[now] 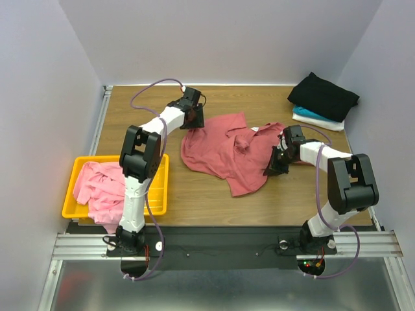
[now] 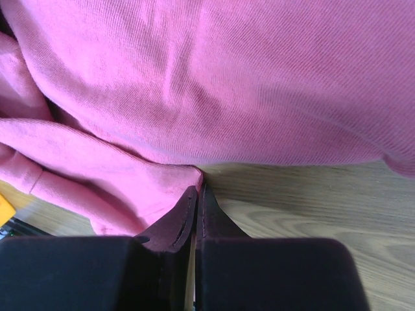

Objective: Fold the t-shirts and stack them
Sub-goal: Flatten the tshirt out

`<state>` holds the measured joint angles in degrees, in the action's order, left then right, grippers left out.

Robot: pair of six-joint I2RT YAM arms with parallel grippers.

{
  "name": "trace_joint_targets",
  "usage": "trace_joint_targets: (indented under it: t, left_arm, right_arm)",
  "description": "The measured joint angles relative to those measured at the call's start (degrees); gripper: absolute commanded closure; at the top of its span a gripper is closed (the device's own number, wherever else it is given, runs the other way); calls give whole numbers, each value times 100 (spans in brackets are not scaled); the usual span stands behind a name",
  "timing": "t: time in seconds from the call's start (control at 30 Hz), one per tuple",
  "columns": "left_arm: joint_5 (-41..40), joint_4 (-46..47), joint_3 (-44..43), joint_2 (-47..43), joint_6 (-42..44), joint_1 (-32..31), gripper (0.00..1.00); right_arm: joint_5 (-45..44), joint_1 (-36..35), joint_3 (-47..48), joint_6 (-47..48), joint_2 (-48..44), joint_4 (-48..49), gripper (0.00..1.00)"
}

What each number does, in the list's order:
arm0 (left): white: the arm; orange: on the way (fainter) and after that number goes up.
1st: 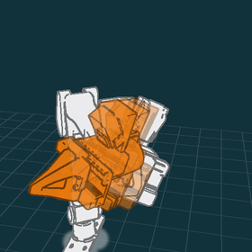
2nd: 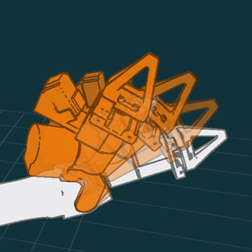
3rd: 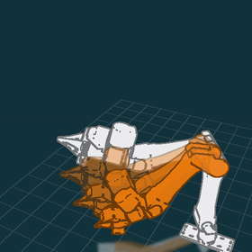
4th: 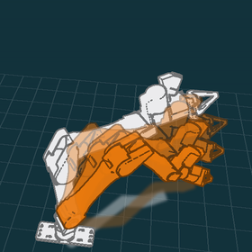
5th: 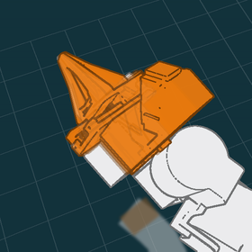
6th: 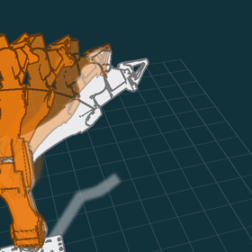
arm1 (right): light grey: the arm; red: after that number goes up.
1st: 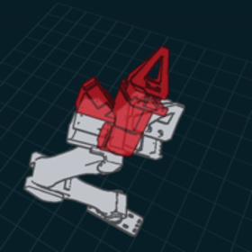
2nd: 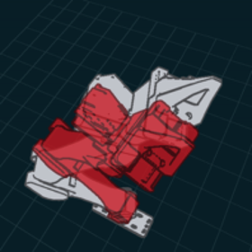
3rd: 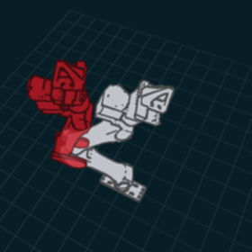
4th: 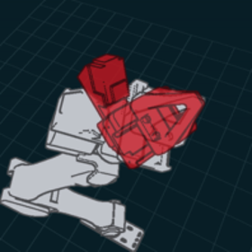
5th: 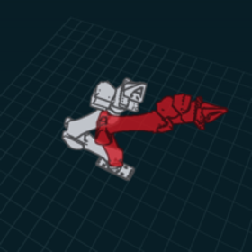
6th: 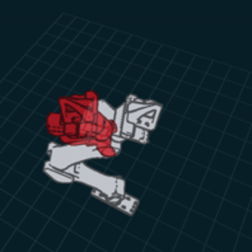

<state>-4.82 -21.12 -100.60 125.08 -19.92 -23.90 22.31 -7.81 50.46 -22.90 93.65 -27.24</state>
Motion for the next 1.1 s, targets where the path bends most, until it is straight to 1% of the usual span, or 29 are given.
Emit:
trace_joint_targets:
  t: [0.03,0.1,0.13,0.23,0.3,0.33,0.4,0.43,0.47,0.5,0.77,0.9,0.97,1.1]
  left_arm:
    - [-4,-15,-4,42,7,0,48]
    - [-15,-48,-7,70,22,0,55]
    - [-22,-85,-20,83,37,0,61]
    - [-39,-133,-155,160,50,0,66]
    - [-68,-151,-229,208,52,0,67]
    - [-92,-155,-282,243,52,0,74]
    - [-127,-160,-308,273,52,0,79]
    - [-140,-179,-308,278,52,0,89]
    - [-151,-195,-308,280,52,2,93]
    - [-155,-197,-308,280,70,2,100]
    - [-120,-227,-317,289,70,111,100]
    - [96,-216,-216,142,2,356,100]
    - [251,-232,-61,-146,-98,619,100]
    - [485,-223,116,-1045,-341,1187,100]
  right_arm:
    - [0,0,0,0,0,-2,100]
    - [-2,0,0,0,0,-20,100]
    - [-2,0,0,0,0,-24,100]
    - [-9,0,0,0,0,-44,100]
    - [-31,0,2,0,-9,-72,100]
    - [-46,0,2,0,-28,-92,99]
    - [-79,0,11,0,-103,-133,100]
    - [-98,0,31,-2,-144,-181,100]
    - [-109,0,55,-4,-192,-223,100]
    - [-127,0,72,-4,-229,-256,100]
    - [-214,48,704,-166,-649,-573,100]
    - [-216,291,1126,-319,-949,-723,100]
    - [-234,520,1421,-396,-1152,-813,100]
    - [-330,988,2271,-503,-1421,-968,100]
